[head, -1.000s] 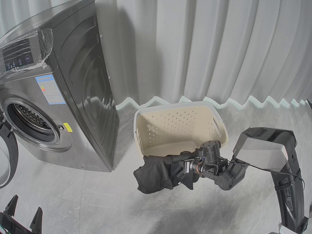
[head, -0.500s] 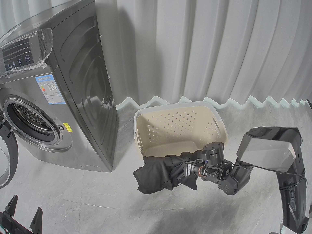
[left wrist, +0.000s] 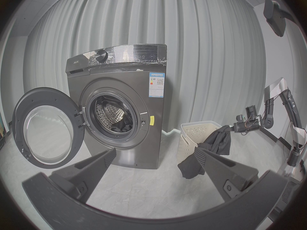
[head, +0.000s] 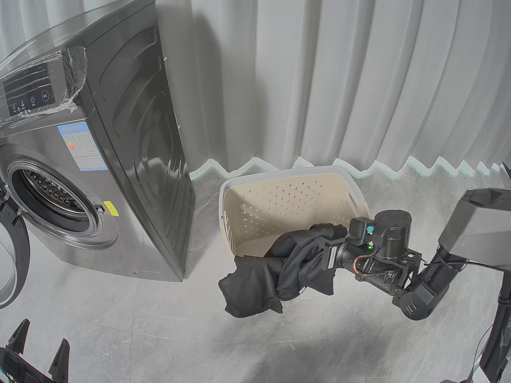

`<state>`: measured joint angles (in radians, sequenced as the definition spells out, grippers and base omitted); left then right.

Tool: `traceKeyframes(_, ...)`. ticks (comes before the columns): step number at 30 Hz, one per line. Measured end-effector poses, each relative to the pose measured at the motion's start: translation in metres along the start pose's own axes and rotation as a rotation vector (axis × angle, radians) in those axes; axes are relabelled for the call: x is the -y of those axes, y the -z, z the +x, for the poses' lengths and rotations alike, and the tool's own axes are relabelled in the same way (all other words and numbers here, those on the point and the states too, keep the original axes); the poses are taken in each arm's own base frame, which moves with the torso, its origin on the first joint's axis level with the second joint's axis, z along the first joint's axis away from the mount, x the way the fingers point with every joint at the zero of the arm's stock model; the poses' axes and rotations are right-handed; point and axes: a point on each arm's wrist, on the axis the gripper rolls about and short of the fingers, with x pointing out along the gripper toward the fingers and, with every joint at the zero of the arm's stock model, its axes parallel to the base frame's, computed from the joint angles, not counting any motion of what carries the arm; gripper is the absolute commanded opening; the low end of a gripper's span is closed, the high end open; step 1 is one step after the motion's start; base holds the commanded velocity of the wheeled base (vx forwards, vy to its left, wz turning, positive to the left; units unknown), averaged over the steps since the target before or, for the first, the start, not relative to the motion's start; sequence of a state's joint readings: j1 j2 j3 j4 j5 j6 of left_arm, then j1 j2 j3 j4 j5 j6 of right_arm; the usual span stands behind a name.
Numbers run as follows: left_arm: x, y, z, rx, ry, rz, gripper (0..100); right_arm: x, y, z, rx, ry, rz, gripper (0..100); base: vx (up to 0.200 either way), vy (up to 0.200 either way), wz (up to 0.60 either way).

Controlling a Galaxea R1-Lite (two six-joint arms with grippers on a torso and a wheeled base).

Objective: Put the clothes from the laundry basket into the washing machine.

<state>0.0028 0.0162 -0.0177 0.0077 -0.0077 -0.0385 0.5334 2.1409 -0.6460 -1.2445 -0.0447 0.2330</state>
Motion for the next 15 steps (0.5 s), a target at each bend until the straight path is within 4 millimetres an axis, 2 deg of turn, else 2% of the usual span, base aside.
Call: traceKeyframes(15, 0.0, 0.0, 0.0, 0.0, 0.004, 0.008, 100, -0.019, -0.068, -0.081, 0.257, -0.081, -0.042, 0, 0.0, 0.0, 0.0)
